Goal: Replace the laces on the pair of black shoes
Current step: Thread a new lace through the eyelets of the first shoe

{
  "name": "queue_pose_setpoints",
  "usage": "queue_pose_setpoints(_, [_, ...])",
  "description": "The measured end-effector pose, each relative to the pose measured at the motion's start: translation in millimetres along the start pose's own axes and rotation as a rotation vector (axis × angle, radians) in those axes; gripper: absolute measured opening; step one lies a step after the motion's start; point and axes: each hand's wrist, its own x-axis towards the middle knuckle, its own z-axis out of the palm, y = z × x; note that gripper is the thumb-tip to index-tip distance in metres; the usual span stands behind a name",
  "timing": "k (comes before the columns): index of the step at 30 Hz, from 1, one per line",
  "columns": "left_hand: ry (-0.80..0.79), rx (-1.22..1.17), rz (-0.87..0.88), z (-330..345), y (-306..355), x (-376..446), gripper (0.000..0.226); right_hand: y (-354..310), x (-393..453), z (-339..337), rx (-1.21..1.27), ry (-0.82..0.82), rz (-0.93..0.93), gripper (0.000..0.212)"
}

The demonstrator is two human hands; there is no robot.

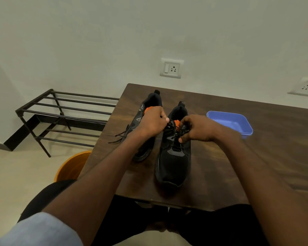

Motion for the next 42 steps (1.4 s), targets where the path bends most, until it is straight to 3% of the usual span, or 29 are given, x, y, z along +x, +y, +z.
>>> queue_pose_setpoints(5, [-0.006, 0.064, 0.042, -3.3, 1.8, -0.8, 0.018, -0.4, -3.5, -0.9, 0.011, 0.018, -0.007, 0.057])
queue_pose_setpoints(10, [-0.029, 0.119, 0.063, -11.5, -5.2, 4.5, 0.012, -12.9, -4.1, 3.2, 0.012, 0.253, -0.252, 0.028])
queue_pose_setpoints(12, [-0.014, 0.181, 0.064, -19.4, -6.5, 7.3, 0.013, -24.4, -4.9, 9.2, -0.123, 0.246, -0.287, 0.022])
queue_pose_setpoints(15, [0.010, 0.256, 0.063, -27.9, -5.7, 7.0, 0.017, -37.0, -3.6, 24.2, -0.222, 0.128, -0.198, 0.029])
queue_pose_setpoints(18, [0.056, 0.349, 0.069, -31.2, -3.9, 5.1, 0.023, -43.0, 0.7, 25.7, -0.137, 0.288, -0.042, 0.059])
queue_pose_setpoints(19, [0.055, 0.375, 0.064, -32.2, -3.4, 4.8, 0.022, -43.3, 0.7, 23.3, -0.111, 0.325, -0.004, 0.060])
queue_pose_setpoints(21, [0.047, 0.427, 0.048, -35.5, -2.6, 4.7, 0.017, -40.1, -1.4, 17.5, -0.062, 0.250, 0.035, 0.042])
queue_pose_setpoints(23, [0.052, 0.486, 0.030, -39.4, -3.9, 6.3, 0.019, -35.7, -7.5, 11.6, 0.100, 0.175, 0.026, 0.017])
queue_pose_setpoints(28, [0.046, 0.567, -0.037, -48.0, -6.9, 9.1, 0.035, -26.4, -23.1, -15.6, 0.958, 0.231, 0.106, 0.025])
queue_pose_setpoints(31, [0.016, 0.566, -0.078, -53.8, -8.1, 8.8, 0.035, -14.4, -29.3, -30.0, 1.377, 0.206, 0.023, 0.010])
queue_pose_setpoints(34, [-0.010, 0.626, -0.082, -56.8, -8.2, 7.3, 0.036, -5.0, -32.9, -40.8, 1.646, 0.422, -0.041, 0.006])
queue_pose_setpoints(36, [0.000, 0.704, -0.070, -56.6, -8.0, 5.5, 0.028, -2.9, -34.5, -43.1, 1.508, 0.551, -0.058, 0.006])
queue_pose_setpoints(38, [0.023, 0.774, -0.042, -56.2, -7.0, 4.2, 0.016, -3.2, -35.9, -40.7, 1.299, 0.568, -0.095, 0.011])
queue_pose_setpoints(42, [0.005, 0.677, 0.039, -53.9, -2.8, 6.7, 0.033, -15.7, -40.3, -31.6, 0.962, 0.362, -0.143, 0.016])
